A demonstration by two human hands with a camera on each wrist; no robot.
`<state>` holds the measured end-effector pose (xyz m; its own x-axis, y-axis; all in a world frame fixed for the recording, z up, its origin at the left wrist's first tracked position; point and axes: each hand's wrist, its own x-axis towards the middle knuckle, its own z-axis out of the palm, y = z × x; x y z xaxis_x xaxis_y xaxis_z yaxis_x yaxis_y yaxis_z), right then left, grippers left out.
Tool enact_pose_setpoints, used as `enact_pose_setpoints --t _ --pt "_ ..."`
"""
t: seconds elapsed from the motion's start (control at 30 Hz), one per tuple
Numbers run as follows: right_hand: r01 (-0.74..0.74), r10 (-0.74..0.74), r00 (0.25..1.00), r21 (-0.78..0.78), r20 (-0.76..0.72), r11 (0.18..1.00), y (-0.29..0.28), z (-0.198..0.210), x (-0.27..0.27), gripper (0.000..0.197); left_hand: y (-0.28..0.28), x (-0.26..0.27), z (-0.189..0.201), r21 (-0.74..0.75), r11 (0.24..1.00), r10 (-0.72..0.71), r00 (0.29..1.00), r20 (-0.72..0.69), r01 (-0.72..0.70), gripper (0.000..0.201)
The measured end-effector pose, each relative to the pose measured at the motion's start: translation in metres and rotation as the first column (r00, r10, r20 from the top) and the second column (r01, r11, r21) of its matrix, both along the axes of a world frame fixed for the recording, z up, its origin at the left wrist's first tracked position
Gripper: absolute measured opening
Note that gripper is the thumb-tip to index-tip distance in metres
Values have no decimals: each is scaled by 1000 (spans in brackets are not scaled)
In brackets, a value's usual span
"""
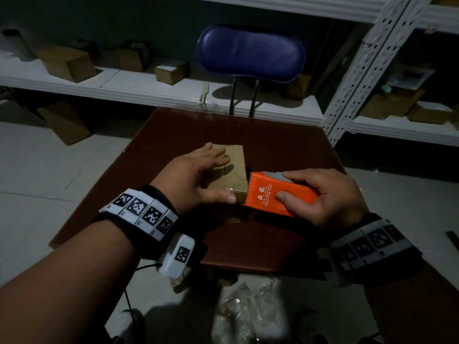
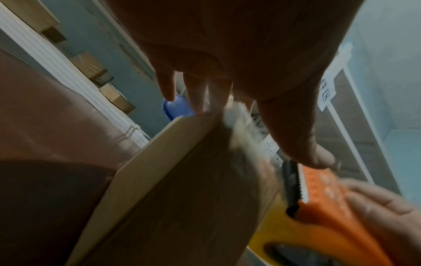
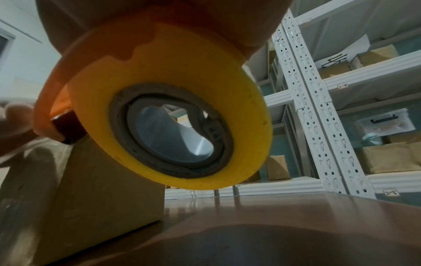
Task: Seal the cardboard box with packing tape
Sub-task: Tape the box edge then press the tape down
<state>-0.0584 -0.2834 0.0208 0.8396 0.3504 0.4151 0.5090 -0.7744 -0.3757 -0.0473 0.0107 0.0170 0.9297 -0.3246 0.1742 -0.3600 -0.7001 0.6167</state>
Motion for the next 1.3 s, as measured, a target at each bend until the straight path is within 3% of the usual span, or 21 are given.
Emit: enact_pose_setpoints --t 0.33,0.57,0.7,1.3 --pt "-50 51 998 -27 30 998 -10 -6 11 56 -8 6 -10 39 999 13 1000 -9 -13 76" --pt "-46 50 998 -136 23 990 -22 -5 16 60 -6 8 -20 -33 999 5 999 39 -4 69" --pt "-26 36 997 -142 68 989 -30 -3 15 61 -7 10 -22 -42 999 8 999 50 -6 68" --pt "62 -61 998 -261 15 963 -39 6 15 68 -8 10 -22 -51 999 11 1000 26 -9 69"
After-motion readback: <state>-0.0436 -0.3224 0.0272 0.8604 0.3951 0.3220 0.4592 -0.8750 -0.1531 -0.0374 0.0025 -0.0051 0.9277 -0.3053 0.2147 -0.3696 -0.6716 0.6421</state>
